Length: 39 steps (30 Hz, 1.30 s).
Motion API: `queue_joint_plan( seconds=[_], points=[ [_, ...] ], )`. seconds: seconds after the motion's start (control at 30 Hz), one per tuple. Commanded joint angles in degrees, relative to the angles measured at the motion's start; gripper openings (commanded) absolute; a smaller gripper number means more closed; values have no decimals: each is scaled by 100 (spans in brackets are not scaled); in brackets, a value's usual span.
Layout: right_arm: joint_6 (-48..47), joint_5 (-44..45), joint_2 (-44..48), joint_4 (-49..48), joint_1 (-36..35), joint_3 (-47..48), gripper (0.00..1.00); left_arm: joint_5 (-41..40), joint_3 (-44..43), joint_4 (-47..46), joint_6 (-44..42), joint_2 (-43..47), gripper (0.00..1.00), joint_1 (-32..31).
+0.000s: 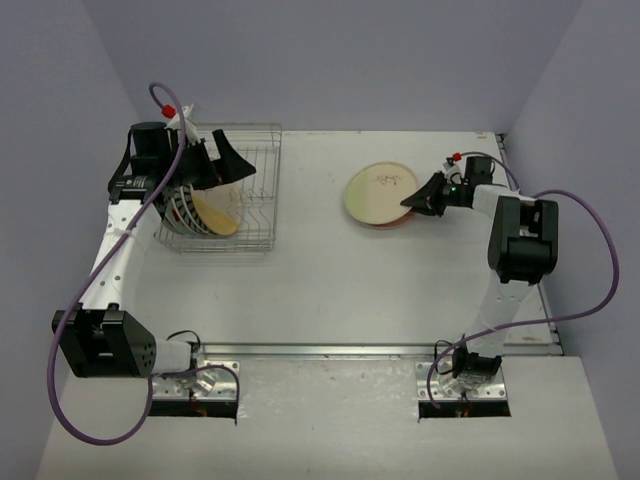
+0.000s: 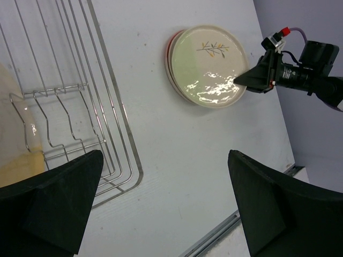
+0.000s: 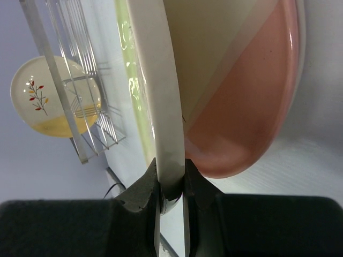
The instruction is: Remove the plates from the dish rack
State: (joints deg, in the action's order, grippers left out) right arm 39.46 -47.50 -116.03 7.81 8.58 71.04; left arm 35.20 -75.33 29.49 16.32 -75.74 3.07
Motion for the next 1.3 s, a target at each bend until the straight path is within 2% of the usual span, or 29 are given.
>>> queue_joint_plan(
  seconds=[0.0, 0.17, 0.2, 0.27, 0.3, 0.4, 0.43, 0.53, 0.7, 0.8, 0.87, 0.9, 1.0, 1.03, 1.1, 1.17, 1.23, 1.27],
  points=[
    [26, -479, -17, -316, 100, 366, 0, 57, 36, -260, -76, 174, 100, 9],
    [97, -562, -205, -230, 188, 517, 1, 70, 91, -319, -45, 174, 100, 9],
    [89, -563, -274, -155, 188, 578, 5, 82, 101, -334, -37, 174, 100, 9],
    [-8, -532, -385, 79, 188, 726, 20, 84, 115, -356, -23, 165, 100, 9],
    [-67, -466, -419, 188, 188, 785, 41, 92, 115, -356, -15, 165, 100, 9],
    [-335, -144, -491, 625, 188, 954, 64, 81, 106, -327, -29, 165, 100, 9],
    [-459, -4, -488, 878, 183, 1042, 67, 72, 103, -311, -35, 168, 100, 9],
    [-859, 575, -424, 1671, 137, 1401, 71, 49, 89, -253, -41, 190, 100, 1],
    [-1458, 1776, -53, 2200, -35, 1592, 72, -92, 124, -360, 12, 446, 100, 9],
    [-1782, 2862, 72, 2589, -267, 1841, 84, -343, 68, -276, -106, 546, 100, 9],
    [-1927, 3306, 106, 2737, -411, 1961, 98, -523, 29, -176, -203, 585, 100, 9],
    [-1959, 3437, 107, 2776, -464, 1992, 99, -636, 27, -133, -260, 593, 100, 9],
    [-2070, 3636, 128, 2831, -652, 2034, 99, -1379, -39, 7, -439, 641, 100, 9],
    [-2092, 3603, 144, 2831, -680, 2023, 99, -2040, -106, 107, -539, 608, 100, 9],
    [-2115, 3492, 236, 2783, -736, 1965, 99, -2609, -254, 359, -862, 487, 100, 9],
    [-2145, 3326, 463, 2644, -797, 1779, 99, -3249, -448, 594, -1249, 259, 93, 9],
    [-2210, 3284, 696, 2520, -830, 1636, 99, -3623, -484, 691, -1492, 125, 75, 1],
    [-2292, 3312, 893, 2442, -967, 1526, 99, -3765, -507, 718, -1543, 34, 73, 1]
  ],
)
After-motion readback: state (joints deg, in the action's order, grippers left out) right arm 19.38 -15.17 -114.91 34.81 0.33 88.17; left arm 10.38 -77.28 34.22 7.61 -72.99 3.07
